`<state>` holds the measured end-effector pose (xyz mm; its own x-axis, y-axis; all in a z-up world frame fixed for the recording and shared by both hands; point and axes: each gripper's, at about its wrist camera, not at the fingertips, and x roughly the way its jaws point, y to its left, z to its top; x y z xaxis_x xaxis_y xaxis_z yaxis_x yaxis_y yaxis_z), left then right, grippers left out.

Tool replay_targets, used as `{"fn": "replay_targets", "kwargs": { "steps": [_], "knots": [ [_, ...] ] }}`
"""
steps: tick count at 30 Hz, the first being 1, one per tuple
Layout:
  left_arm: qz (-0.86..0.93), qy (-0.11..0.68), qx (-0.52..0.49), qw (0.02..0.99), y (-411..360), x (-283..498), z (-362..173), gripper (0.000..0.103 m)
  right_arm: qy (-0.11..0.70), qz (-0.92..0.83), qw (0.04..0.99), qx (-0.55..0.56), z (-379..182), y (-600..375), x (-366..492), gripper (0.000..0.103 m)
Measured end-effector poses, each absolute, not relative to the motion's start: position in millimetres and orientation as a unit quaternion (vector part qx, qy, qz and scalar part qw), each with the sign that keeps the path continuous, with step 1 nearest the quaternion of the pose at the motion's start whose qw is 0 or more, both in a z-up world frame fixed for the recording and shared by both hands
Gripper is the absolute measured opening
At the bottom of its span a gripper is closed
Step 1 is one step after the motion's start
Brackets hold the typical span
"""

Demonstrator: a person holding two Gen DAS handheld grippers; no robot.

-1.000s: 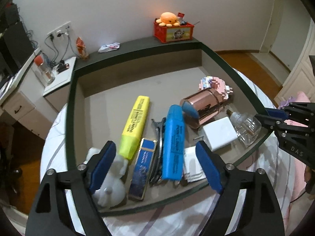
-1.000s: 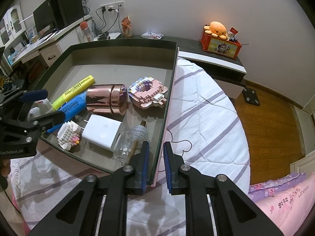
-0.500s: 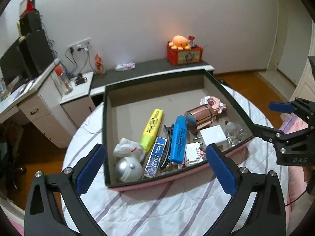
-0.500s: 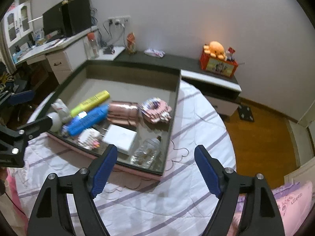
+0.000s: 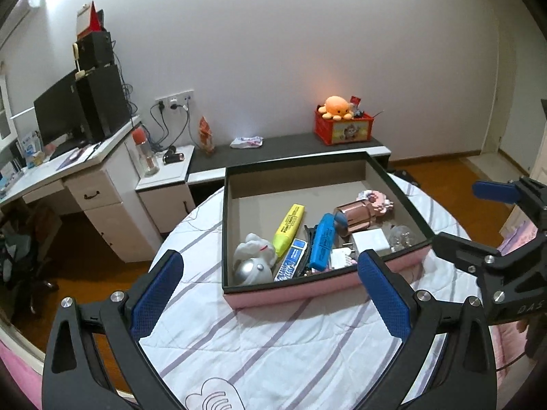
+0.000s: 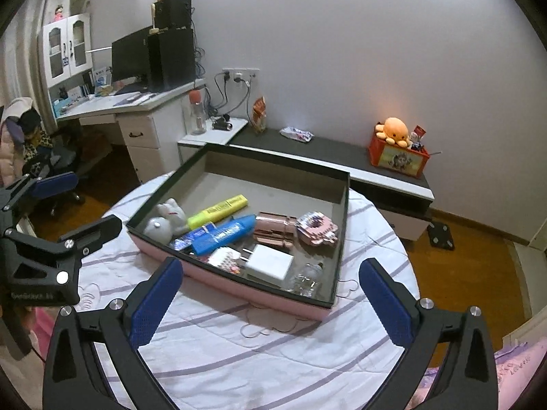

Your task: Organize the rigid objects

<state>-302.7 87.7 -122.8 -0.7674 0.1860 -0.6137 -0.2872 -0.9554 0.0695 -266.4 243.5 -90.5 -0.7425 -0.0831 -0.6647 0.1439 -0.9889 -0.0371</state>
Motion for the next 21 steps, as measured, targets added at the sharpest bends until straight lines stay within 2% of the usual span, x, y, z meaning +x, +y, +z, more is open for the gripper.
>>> {"fn": "replay_targets", "kwargs": {
  "steps": [5,11,21],
  "knots": [
    [0.94,0.077,-0.31,0.117,81.5,-287.7,-118.4,0.103,0.037,-0.941,0.076,0.326,-80.8,227.8,-247.9,0.103],
    [0.963,0.036,-0.25,0.095,62.2,-250.8,-90.5,0.103,0.016,-0.956,0.091,0.279,-61.9,216.6,-211.2,0.103],
    [0.981,0.053,-0.167,0.079,56.6,-186.7,-52.1,0.103,0.01,-0.98,0.076,0.182,-24.5,200.1,-150.9,0.103]
  ]
}}
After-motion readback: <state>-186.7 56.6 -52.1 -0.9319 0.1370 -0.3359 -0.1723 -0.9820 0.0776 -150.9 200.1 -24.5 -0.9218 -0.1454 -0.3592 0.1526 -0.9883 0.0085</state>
